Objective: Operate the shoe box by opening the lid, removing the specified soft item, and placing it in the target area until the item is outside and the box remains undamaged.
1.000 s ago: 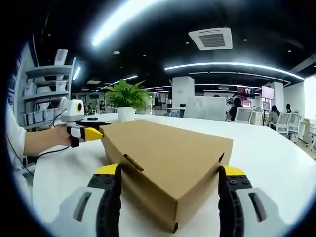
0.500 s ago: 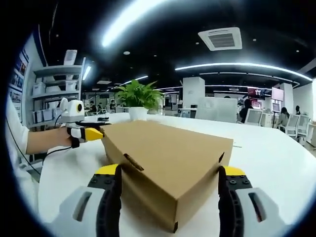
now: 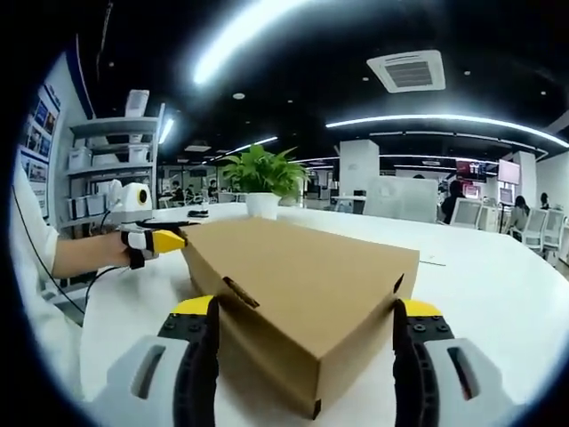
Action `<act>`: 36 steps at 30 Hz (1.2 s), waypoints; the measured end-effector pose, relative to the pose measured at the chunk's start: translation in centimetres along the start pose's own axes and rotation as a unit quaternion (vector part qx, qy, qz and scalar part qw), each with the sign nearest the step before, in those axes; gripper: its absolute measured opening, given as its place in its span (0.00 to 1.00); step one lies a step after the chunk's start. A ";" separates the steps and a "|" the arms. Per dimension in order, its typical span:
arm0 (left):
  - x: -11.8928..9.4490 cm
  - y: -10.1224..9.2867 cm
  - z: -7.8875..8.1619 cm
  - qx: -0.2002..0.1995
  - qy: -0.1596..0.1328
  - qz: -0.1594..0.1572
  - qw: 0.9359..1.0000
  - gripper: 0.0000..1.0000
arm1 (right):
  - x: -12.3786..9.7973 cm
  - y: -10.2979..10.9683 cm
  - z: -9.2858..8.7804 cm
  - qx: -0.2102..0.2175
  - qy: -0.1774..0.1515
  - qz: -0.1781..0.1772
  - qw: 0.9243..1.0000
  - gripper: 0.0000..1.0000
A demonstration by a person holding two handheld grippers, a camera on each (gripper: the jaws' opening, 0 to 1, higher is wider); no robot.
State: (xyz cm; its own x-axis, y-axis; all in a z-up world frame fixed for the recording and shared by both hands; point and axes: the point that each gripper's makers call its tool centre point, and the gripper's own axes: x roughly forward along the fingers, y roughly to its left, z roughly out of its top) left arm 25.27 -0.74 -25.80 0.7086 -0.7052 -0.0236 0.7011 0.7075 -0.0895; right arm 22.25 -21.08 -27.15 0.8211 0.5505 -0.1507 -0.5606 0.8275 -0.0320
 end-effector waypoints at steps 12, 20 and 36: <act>-1.9 -1.1 -0.1 0.003 -0.007 0.010 1.000 0.68 | -1.5 1.1 0.1 -0.003 -0.008 0.009 1.000 0.81; -3.2 -2.8 -0.3 0.016 0.004 0.006 1.000 0.67 | -2.6 1.9 0.0 -0.005 -0.011 0.012 1.000 0.81; -5.0 -4.3 -0.4 0.028 0.001 0.012 1.000 0.65 | -4.1 3.3 0.0 -0.008 -0.007 0.000 1.000 0.76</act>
State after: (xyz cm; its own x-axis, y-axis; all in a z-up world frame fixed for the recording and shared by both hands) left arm 18.73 -0.27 -25.69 0.7256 -0.6876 -0.0268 0.6869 0.7260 -0.0331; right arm 17.05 -20.58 -26.66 0.8228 0.5516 -0.1370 -0.5618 0.8259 -0.0486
